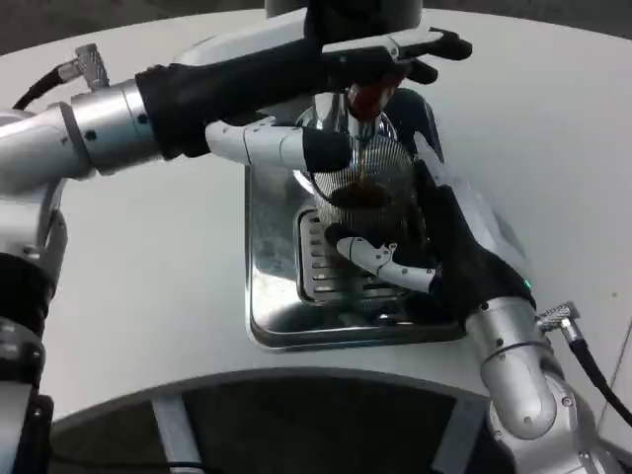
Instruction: Grasp the cup under the faucet to collect the drink, then remove the cup.
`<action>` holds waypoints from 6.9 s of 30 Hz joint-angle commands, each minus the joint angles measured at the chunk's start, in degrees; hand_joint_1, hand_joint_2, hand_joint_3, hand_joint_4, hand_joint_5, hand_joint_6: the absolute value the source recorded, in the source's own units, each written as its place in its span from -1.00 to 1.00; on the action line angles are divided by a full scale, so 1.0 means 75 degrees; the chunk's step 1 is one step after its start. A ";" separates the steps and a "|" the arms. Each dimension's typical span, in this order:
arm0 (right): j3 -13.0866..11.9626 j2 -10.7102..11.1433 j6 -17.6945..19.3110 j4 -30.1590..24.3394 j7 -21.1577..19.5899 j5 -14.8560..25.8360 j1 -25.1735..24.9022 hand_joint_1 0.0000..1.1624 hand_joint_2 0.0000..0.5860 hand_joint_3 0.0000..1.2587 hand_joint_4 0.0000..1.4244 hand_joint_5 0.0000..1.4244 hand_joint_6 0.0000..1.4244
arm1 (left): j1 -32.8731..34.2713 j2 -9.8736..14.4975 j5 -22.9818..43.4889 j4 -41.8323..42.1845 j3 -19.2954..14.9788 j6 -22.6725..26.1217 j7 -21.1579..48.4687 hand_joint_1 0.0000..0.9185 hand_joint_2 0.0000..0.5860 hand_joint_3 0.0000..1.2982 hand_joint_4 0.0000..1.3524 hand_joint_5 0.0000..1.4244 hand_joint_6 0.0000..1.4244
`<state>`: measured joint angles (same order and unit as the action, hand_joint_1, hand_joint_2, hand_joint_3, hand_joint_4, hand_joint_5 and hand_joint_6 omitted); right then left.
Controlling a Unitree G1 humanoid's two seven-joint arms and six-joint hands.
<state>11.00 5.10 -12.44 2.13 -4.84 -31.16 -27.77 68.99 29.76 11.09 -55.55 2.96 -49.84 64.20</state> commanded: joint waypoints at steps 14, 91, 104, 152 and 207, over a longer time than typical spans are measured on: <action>0.0017 -0.0031 -0.0046 -0.0246 -0.0092 0.0017 0.0174 0.07 -0.25 -1.00 -1.00 -1.00 -1.00 | -0.0350 -0.0093 0.0679 0.0620 -0.0497 0.1757 0.0901 -1.00 -0.86 -0.87 -1.00 -0.86 -0.97; 0.0363 -0.0494 -0.0363 -0.0485 -0.1003 -0.0517 0.0390 0.56 -0.25 0.16 0.11 -0.08 -0.09 | -0.4244 0.1810 0.1496 0.3959 -0.3023 0.4995 -0.0907 -1.00 -0.81 -0.71 -0.88 -0.74 -0.87; 0.0357 -0.0555 -0.0356 -0.0593 -0.1063 -0.0604 0.0551 0.74 -0.18 0.50 0.68 0.73 0.78 | -0.4669 0.1656 0.1515 0.4338 -0.2909 0.5056 -0.1031 -1.00 -0.82 -0.70 -0.88 -0.74 -0.87; 0.0599 -0.0358 -0.0461 -0.3998 0.0149 -0.0721 0.2474 0.75 -0.21 0.50 0.72 0.81 0.95 | -0.6716 0.1243 -0.0226 0.5617 -0.1855 0.2381 -0.2297 -1.00 -0.96 -1.00 -1.00 -1.00 -1.00; 0.1232 0.0417 -0.0015 -0.7403 0.1978 -0.1290 0.5557 0.75 -0.24 0.48 0.72 0.81 1.00 | -0.9708 0.0884 -0.2707 0.9627 -0.1679 0.2589 -0.4854 -0.87 -0.90 -1.00 -1.00 -1.00 -1.00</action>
<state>19.61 8.47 -15.02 -50.66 9.91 -41.09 12.98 -2.02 36.95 -7.81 15.02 -9.82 -31.63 28.89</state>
